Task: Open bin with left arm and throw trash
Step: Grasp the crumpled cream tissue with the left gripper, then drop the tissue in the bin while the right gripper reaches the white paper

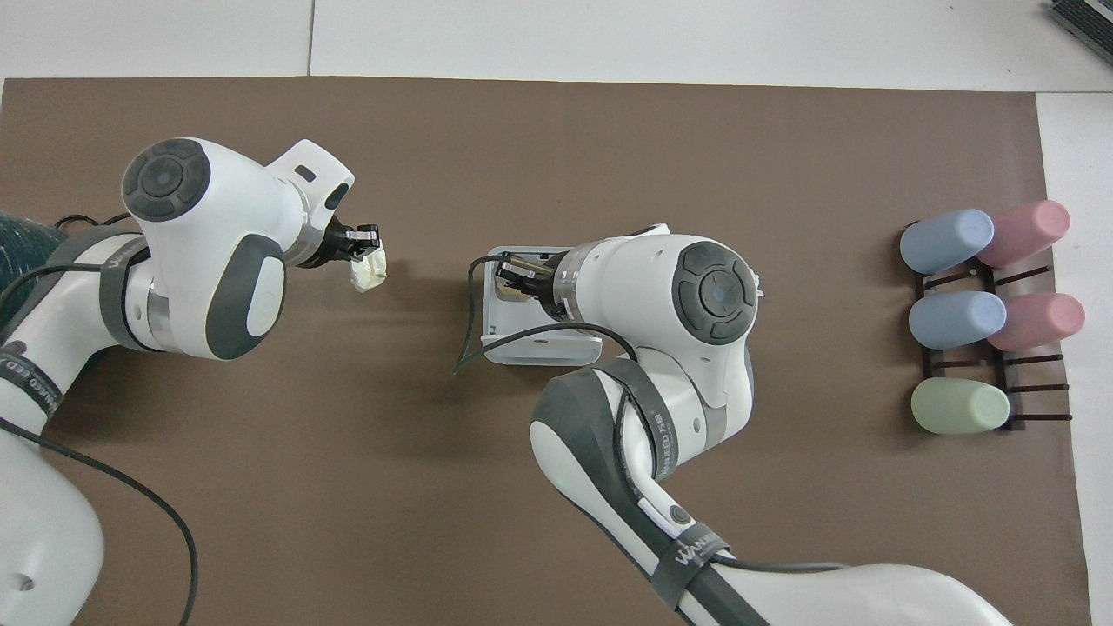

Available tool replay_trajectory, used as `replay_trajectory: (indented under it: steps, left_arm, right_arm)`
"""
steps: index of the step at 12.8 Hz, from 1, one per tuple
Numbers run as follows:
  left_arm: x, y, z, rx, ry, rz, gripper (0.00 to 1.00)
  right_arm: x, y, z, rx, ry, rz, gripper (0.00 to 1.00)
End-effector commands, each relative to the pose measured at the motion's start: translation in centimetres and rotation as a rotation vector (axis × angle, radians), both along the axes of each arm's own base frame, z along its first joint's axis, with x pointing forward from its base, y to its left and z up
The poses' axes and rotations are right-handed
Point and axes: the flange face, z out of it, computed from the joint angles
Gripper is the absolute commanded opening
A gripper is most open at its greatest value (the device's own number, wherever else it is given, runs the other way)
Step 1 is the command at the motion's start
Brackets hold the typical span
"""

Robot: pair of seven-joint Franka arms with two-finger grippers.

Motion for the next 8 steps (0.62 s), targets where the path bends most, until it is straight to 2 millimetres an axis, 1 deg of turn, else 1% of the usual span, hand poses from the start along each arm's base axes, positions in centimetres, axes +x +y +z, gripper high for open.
replay_trajectory:
  steps: [1,2,3,5,7,8]
  left_arm:
    - [1.3,-1.5,3.8,-0.024,0.025,0.042,0.00]
    - [1.0,-3.2,5.0,-0.037,0.028,0.068,0.00]
    - [0.3,-5.9,5.9,-0.045,0.026,0.075,0.00]
    - [-1.5,-10.5,6.2,-0.049,0.032,0.095,0.00]
    - [-3.2,-14.3,6.3,-0.059,0.032,0.126,0.00]
    - [-4.5,-16.4,6.4,-0.062,0.036,0.131,0.00]
  right_arm:
    - [0.6,-0.2,0.6,0.007,-0.015,-0.016,0.41]
    - [1.2,-1.3,1.0,-0.016,-0.035,-0.013,0.44]
    - [2.2,-2.8,1.6,-0.061,-0.074,0.005,0.47]
    - [4.6,-7.3,1.7,-0.182,-0.159,0.090,0.54]
    - [6.6,-12.5,1.0,-0.256,-0.205,0.211,0.55]
    - [7.5,-15.2,0.4,-0.292,-0.216,0.266,0.57]
